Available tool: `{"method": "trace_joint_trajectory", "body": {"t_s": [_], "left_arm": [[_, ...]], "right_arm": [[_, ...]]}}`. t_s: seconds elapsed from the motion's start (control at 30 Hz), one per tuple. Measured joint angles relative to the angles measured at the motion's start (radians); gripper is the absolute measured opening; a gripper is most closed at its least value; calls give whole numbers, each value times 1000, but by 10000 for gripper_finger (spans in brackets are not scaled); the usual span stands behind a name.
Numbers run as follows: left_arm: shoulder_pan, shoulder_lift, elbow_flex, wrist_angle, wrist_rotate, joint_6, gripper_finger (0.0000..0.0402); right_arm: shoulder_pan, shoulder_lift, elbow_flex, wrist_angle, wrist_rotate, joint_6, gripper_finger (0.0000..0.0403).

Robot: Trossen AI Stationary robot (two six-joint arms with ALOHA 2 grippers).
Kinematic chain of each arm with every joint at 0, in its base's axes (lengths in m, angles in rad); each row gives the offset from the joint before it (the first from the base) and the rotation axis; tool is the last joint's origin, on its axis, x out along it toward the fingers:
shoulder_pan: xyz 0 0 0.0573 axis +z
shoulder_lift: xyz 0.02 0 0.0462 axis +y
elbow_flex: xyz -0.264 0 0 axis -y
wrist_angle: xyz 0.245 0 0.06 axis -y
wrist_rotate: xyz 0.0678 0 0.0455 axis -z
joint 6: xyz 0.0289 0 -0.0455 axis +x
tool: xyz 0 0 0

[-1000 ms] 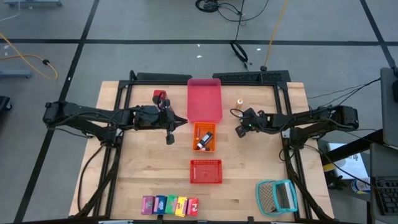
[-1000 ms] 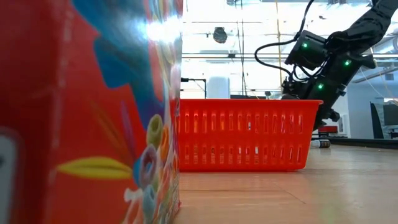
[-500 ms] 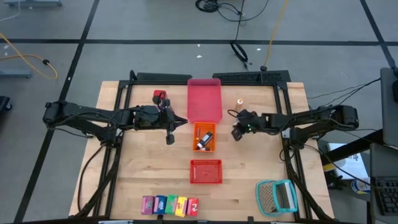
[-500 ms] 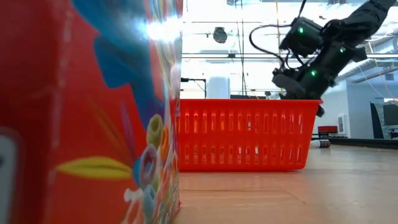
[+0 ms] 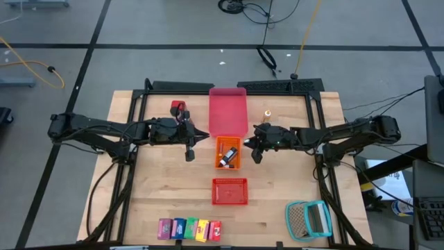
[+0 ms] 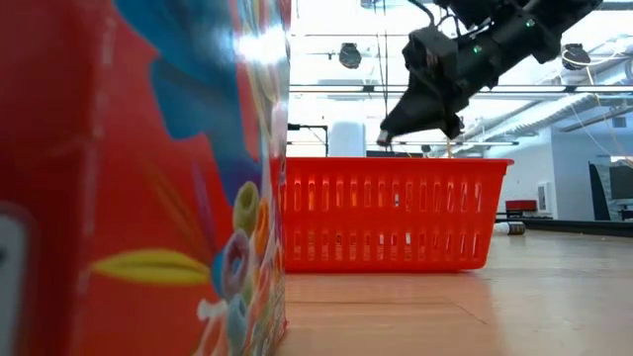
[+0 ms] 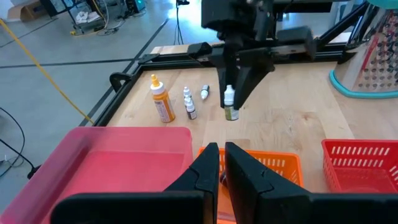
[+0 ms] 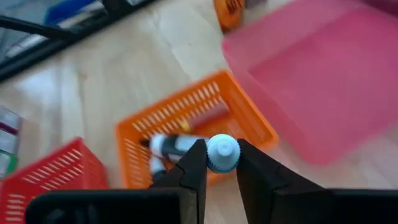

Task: Pick & Place Kitchen Items
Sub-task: Put the small green food coloring bottle into the orange basket

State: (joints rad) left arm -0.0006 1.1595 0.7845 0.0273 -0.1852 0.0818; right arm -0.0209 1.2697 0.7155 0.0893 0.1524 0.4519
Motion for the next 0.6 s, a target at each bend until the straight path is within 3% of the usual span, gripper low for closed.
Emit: {"method": "trace_joint_trajectory", "body": {"t_s": [0.23, 0.6], "left_arm": [[0, 0, 0, 5, 0, 0, 31], [0, 0, 0, 8, 0, 0, 31]], "right_arm": [[4, 10, 0, 74, -1, -26, 54], [-8, 160, 54, 193, -75, -99, 54]]}}
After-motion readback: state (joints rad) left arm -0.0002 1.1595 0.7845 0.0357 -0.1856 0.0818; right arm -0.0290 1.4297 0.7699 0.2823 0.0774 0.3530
